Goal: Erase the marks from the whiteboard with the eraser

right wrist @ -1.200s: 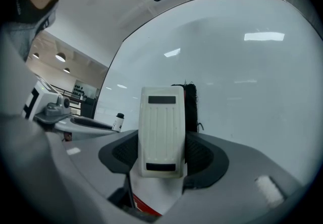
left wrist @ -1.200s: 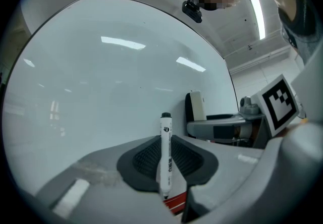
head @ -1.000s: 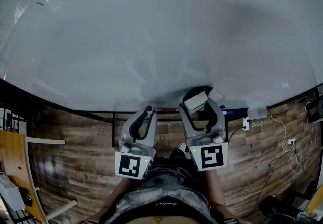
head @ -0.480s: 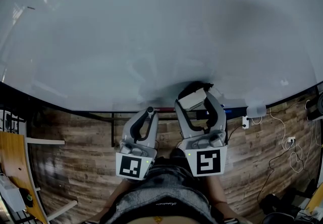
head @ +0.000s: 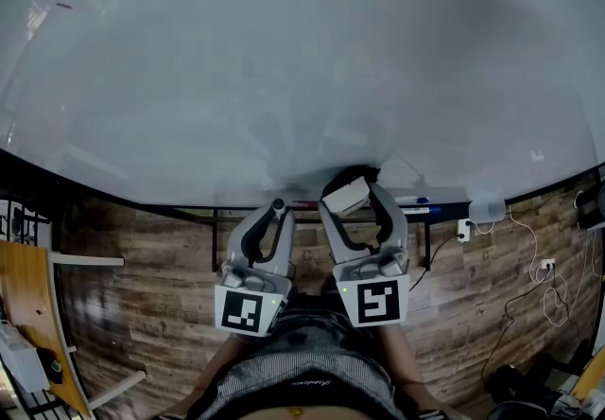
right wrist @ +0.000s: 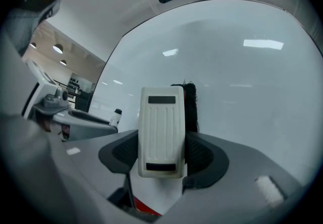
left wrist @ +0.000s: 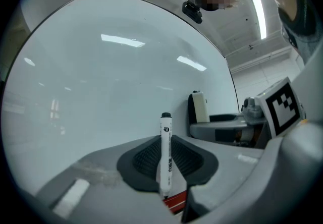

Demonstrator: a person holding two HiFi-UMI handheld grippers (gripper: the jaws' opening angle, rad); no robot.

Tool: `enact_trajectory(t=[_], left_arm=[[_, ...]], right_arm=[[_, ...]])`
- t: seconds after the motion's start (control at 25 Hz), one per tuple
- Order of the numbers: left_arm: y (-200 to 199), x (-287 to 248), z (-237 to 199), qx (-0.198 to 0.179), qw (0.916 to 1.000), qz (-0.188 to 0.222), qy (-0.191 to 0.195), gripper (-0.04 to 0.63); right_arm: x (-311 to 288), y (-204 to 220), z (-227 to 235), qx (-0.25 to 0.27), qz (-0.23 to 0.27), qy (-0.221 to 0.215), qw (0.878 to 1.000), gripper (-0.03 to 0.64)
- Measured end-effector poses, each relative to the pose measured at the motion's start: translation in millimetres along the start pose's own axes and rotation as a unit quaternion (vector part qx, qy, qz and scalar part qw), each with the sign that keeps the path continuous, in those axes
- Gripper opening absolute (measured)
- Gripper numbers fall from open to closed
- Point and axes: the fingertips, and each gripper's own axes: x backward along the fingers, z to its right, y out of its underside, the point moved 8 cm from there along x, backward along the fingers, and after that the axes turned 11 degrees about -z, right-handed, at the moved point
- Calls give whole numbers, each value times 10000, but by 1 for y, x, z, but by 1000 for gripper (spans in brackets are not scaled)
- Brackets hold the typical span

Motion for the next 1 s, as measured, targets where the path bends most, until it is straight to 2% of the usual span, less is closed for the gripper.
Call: enact_trajectory(t=[0.12,0.28,0.56,0.76,0.84,1.0], left_arm=[[0,1,-3,-68,10000,7,15,69],[0,3,-6,-185,9997,117,54,70],[0,3,1,-182,9997,105,141,71],[2,7,4,99,9999,12,90,69],[3,7,3,88,9999,-2,64,71],[4,7,1,25,10000,-2,12,71]], right_arm=[[-4,8,-6,-81,-239,-70,9997,259],[-3,0,-2,-92,-292,-106,9995,259],[11,-40,17,32,267,139,9995,259],[11,-41,15,58,589,270,9979,259],[7,-32,10,35,475,191,9987,259],[-4,1,-2,10,-182,-193,9996,259]])
